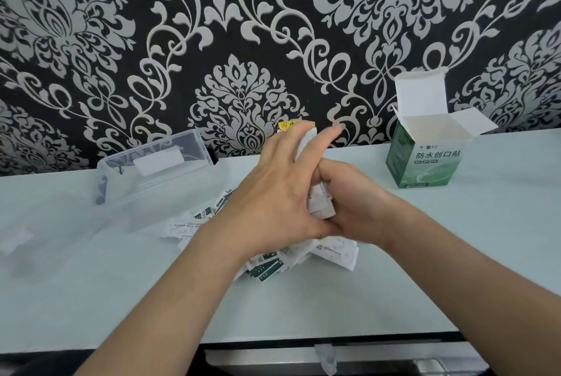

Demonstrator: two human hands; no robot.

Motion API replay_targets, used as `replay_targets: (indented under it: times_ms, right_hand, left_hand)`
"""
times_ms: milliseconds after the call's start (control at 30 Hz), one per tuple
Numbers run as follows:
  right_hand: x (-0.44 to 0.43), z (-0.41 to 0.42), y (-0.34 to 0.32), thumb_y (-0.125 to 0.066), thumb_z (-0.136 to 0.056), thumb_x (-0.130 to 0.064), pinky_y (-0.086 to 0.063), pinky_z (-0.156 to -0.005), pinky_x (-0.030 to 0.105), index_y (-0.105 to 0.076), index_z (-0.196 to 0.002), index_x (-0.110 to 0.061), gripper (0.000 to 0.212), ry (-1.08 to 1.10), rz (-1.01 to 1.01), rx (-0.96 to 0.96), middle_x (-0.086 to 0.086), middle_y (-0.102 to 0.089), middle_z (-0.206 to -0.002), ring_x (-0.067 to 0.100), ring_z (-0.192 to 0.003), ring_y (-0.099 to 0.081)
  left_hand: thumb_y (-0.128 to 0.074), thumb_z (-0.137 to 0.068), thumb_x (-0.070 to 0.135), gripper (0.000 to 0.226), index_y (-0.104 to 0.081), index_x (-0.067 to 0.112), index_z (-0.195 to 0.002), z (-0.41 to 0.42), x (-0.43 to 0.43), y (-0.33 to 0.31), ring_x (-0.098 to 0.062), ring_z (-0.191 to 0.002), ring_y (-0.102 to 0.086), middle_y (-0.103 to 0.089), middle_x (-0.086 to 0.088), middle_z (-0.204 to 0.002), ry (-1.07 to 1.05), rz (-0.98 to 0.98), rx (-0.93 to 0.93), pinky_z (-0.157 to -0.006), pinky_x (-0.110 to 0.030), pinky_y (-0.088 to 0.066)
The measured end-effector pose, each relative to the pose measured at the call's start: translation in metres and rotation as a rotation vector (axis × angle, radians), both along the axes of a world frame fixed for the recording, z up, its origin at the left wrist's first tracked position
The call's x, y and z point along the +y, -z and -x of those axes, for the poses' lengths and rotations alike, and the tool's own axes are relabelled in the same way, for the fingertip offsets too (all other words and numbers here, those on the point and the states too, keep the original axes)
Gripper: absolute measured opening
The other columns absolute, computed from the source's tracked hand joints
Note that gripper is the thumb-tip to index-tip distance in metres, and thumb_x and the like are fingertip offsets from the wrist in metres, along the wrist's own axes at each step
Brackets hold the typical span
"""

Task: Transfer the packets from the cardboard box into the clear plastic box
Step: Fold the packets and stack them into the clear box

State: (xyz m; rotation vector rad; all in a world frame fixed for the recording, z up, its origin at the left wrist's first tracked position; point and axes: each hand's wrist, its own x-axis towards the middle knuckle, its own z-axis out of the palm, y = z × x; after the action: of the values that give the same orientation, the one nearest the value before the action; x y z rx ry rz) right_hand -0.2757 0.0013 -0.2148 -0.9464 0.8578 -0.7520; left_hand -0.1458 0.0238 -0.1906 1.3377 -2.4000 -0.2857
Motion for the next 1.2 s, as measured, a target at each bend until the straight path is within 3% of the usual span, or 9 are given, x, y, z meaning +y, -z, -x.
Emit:
replay_targets:
  times_ms: [233,300,467,533,633,767,900,1067,1200]
  right_hand:
    - [0.0,-0.002,-0.003,-0.043,-0.07,-0.002,-0.044,-0.073,0.036,-0.06,-0.096,-0.004,0.031,-0.104,0.052,-0.118,0.015,-0.052,-0.092,0.027,-0.091,-0.05]
    - [0.001,-0.004,-0.005,-0.044,-0.075,0.002,-0.042,-0.065,0.032,-0.058,-0.077,-0.004,0.015,-0.083,0.104,-0.06,0.014,-0.047,-0.083,0.027,-0.083,-0.048]
    - [0.004,0.0,-0.011,-0.046,-0.087,0.001,-0.022,-0.048,0.025,-0.058,-0.046,-0.019,0.047,-0.046,0.166,0.042,0.001,-0.022,-0.058,0.011,-0.049,-0.025]
    - [0.001,0.006,-0.013,-0.045,-0.09,-0.004,-0.011,-0.048,0.026,-0.063,-0.062,-0.013,0.034,-0.107,0.153,0.066,-0.001,-0.019,-0.057,0.009,-0.046,-0.017]
    - [-0.003,0.016,-0.019,-0.047,-0.087,-0.015,-0.007,-0.039,0.019,-0.054,-0.082,-0.014,0.009,-0.313,0.061,0.02,-0.006,-0.025,-0.053,0.004,-0.04,-0.014]
    - [-0.004,0.021,-0.022,-0.044,-0.081,-0.018,-0.006,-0.037,0.015,-0.07,-0.096,-0.015,0.03,-0.467,-0.036,-0.015,-0.007,-0.023,-0.056,0.004,-0.043,-0.009]
    - [-0.003,0.012,-0.019,-0.056,-0.086,-0.034,-0.006,-0.039,0.016,-0.066,-0.107,-0.014,0.03,-0.364,-0.066,-0.06,-0.007,-0.026,-0.059,0.002,-0.041,-0.013]
    - [0.006,-0.002,-0.014,-0.041,-0.09,-0.066,-0.008,-0.041,0.017,-0.063,-0.096,-0.019,0.053,-0.229,-0.117,-0.126,-0.004,-0.035,-0.061,0.003,-0.041,-0.015]
    - [0.009,-0.007,-0.015,-0.045,-0.093,-0.058,-0.011,-0.04,0.017,-0.06,-0.088,-0.024,0.038,-0.139,-0.033,-0.026,-0.005,-0.031,-0.061,0.006,-0.045,-0.015]
  left_hand:
    - [-0.073,-0.064,0.038,0.076,-0.038,0.038,-0.132,-0.011,-0.005,0.003,-0.011,-0.128,-0.022,-0.022,0.011,-0.137,-0.088,0.097,0.076,-0.092,-0.029,-0.042]
    - [-0.067,-0.063,0.039,0.066,-0.041,0.035,-0.124,-0.008,-0.002,0.004,-0.013,-0.121,-0.029,-0.028,0.01,-0.127,-0.107,0.145,0.114,-0.085,-0.032,-0.048]
    - [-0.075,-0.061,0.047,0.063,-0.042,0.038,-0.113,-0.012,0.001,0.002,-0.007,-0.108,-0.045,-0.031,0.016,-0.116,-0.082,-0.005,0.286,-0.083,-0.023,-0.047]
    - [-0.077,-0.07,0.044,0.056,-0.045,0.042,-0.116,-0.019,0.001,-0.003,0.0,-0.109,-0.046,-0.036,0.019,-0.117,-0.038,-0.097,0.342,-0.087,-0.012,-0.043]
    - [-0.065,-0.089,0.019,0.044,-0.051,0.043,-0.124,-0.034,-0.003,-0.012,-0.007,-0.101,-0.058,-0.055,0.016,-0.112,0.026,-0.261,0.488,-0.09,-0.028,-0.051]
    - [-0.059,-0.09,0.002,0.037,-0.062,0.018,-0.123,-0.047,-0.01,-0.018,-0.014,-0.077,-0.062,-0.07,-0.004,-0.092,0.048,-0.4,0.766,-0.072,-0.026,-0.053]
    - [-0.068,-0.084,-0.002,0.027,-0.071,0.024,-0.09,-0.037,-0.006,-0.006,-0.006,-0.061,-0.066,-0.073,0.006,-0.073,-0.177,-0.026,0.794,-0.062,-0.02,-0.054]
    - [-0.068,-0.083,-0.003,0.013,-0.073,0.005,-0.091,-0.046,-0.009,0.018,-0.009,-0.067,-0.065,-0.072,0.0,-0.079,-0.087,0.718,0.34,-0.06,-0.028,-0.052]
    - [-0.07,-0.083,-0.001,0.025,-0.071,0.024,-0.083,-0.043,-0.005,0.015,-0.009,-0.068,-0.067,-0.071,0.008,-0.072,-0.217,0.184,0.839,-0.066,-0.024,-0.055]
